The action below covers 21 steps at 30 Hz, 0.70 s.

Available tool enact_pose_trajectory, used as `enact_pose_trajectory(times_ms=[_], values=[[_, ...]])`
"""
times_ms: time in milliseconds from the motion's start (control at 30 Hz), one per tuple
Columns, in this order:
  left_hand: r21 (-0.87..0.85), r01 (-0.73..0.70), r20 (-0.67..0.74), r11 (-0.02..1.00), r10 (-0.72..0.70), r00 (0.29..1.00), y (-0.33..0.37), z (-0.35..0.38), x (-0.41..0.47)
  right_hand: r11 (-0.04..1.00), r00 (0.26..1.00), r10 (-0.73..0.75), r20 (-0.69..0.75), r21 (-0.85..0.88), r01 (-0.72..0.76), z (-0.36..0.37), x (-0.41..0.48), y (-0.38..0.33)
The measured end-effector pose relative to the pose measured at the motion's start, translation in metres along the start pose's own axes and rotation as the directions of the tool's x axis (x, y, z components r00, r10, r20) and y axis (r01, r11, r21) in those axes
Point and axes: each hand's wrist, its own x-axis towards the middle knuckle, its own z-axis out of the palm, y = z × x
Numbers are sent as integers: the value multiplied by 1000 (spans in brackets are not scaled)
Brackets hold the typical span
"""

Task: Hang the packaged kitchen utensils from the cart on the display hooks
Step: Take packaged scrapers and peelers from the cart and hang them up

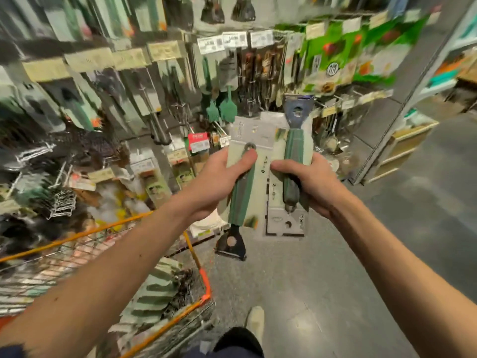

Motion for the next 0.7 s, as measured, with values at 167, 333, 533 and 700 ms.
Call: enact_pose_trajectory(times_ms=[167, 333, 533, 700], values=[[103, -98, 32, 990, 95, 995, 32, 13, 71, 986, 988, -157, 7, -64, 157, -27, 55, -40], [190, -243, 46, 951, 238, 970, 74, 13, 148, 964, 967, -256, -9, -69, 255, -32, 138, -88], [236, -287, -28, 929, 301, 953, 113, -5, 235, 920, 931, -364, 16, -150, 362, -38, 231, -146], [133, -302, -107, 944, 317, 942, 131, -5, 289, 900, 914, -403, 49, -162, 406, -51, 287, -180]])
